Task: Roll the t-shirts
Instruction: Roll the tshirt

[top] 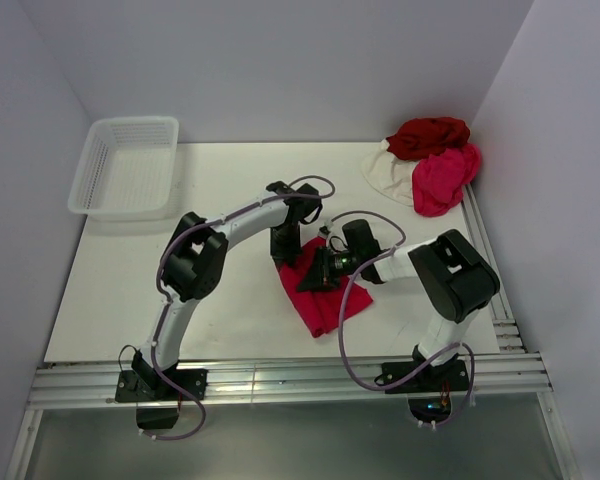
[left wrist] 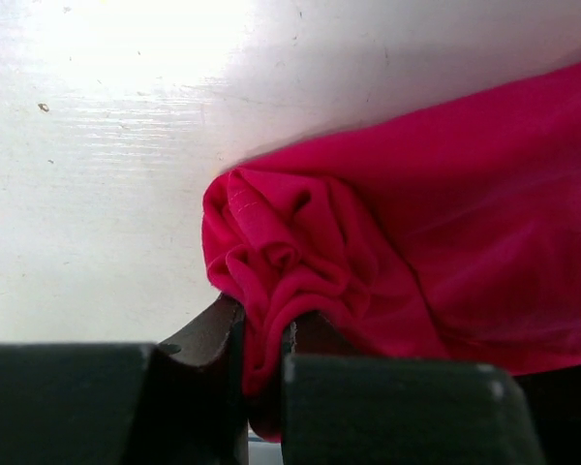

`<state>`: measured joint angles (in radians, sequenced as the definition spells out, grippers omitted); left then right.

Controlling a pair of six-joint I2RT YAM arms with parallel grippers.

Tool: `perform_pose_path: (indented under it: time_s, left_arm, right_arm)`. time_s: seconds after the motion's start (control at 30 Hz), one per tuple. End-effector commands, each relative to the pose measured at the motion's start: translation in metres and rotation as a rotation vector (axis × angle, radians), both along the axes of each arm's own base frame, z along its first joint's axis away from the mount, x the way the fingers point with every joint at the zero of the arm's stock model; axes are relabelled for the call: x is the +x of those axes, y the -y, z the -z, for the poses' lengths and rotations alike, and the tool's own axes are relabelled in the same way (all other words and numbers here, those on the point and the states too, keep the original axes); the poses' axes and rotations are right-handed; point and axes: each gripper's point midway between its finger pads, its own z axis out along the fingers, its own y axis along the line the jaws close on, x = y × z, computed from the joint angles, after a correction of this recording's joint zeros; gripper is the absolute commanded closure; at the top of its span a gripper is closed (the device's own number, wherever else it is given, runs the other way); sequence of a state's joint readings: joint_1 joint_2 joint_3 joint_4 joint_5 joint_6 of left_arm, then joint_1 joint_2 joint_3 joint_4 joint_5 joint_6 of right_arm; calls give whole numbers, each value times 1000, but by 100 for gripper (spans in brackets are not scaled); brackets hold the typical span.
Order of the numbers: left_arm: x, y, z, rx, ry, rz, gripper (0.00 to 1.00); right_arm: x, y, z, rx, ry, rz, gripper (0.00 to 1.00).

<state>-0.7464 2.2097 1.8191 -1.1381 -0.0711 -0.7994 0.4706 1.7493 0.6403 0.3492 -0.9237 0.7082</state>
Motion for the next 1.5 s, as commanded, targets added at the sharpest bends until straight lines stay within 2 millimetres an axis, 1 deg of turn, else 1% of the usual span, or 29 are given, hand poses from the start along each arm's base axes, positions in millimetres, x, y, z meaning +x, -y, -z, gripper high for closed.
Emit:
perform_pose_path:
  time_s: [0.0,0.07,0.1,0.17,0.2,0.27,0.3,0.33,0.37,0.4,0.43,0.53,0.57,0.6,0.63,0.67,0.7,0.73,0.77,0.83,0.87,0.93,1.03,1.13,1.3,1.33,1.37,1.43,1.47]
  left_arm:
    - [12,-16,-2,52,-3,33,100]
    - [11,-16,-1,54,-9,34,100]
    - [11,-16,-1,51,-10,37,100]
    - [10,-16,0,55,-17,41,100]
    - [10,-16,0,56,-19,48,99]
    - [9,-17,2,68,-34,54,100]
    - [9,-17,2,69,-35,57,100]
    - [9,-17,2,68,-42,59,100]
    - [9,-16,3,67,-43,59,100]
    - [9,-16,2,65,-43,62,100]
    - [10,-14,2,62,-43,62,100]
    - [9,-14,3,59,-52,63,100]
    - [7,-13,4,57,-59,65,100]
    - [8,-13,3,56,-58,67,100]
    - [8,-13,3,54,-58,65,100]
    - [8,-13,3,56,-60,67,99]
    - [7,-12,3,50,-63,67,100]
    - [8,-11,2,49,-62,67,100]
    - [8,-11,2,45,-62,68,100]
    - [7,-12,2,49,-64,68,100]
    - [7,-12,0,46,-61,68,100]
    - [6,-13,0,47,-62,68,100]
    - [3,-14,2,51,-71,70,100]
    - [2,-15,2,53,-73,71,100]
    - [4,-15,1,58,-78,77,100]
    - [4,-15,1,58,-78,77,100]
    - [3,-15,0,62,-80,82,100]
    - [4,-16,-1,67,-81,82,100]
    - [4,-17,-1,70,-83,83,100]
  right_arm:
    - [-11,13,2,-65,-1,1,70]
    - [-15,17,1,-97,11,-2,63]
    - [-13,19,-6,-106,56,3,59]
    - [-18,22,-10,-130,60,2,55]
    - [-20,22,-18,-127,89,-4,53]
    - [-20,24,-20,-156,119,1,52]
    - [-28,24,-21,-181,118,-15,48]
    - [-28,25,-21,-207,134,-9,48]
    - [-33,26,-20,-225,131,-17,47]
    - [-35,25,-25,-231,151,-18,42]
    - [-38,24,-22,-264,168,-18,30]
    - [-48,20,-27,-286,189,-33,29]
    - [-48,23,-25,-316,196,-19,28]
    - [-45,21,-31,-320,222,-12,6]
    - [-45,22,-32,-343,233,-9,5]
    - [-51,21,-31,-382,244,-22,5]
    - [-49,15,-40,-379,274,-27,5]
    - [-49,13,-42,-394,284,-29,5]
    - [-54,9,-43,-414,299,-44,5]
    - [-48,10,-43,-498,328,-29,5]
    - [-52,12,-38,-541,321,-44,5]
    - [-51,10,-32,-601,347,-53,8]
    - [-56,5,-28,-625,360,-75,16]
    - [-64,3,-22,-656,359,-101,18]
    - [-68,14,-4,-753,359,-91,20]
    - [-68,16,-2,-768,358,-83,23]
    - [-69,19,2,-781,354,-84,29]
    - [-69,20,5,-778,349,-75,37]
    - [-73,18,6,-750,340,-70,49]
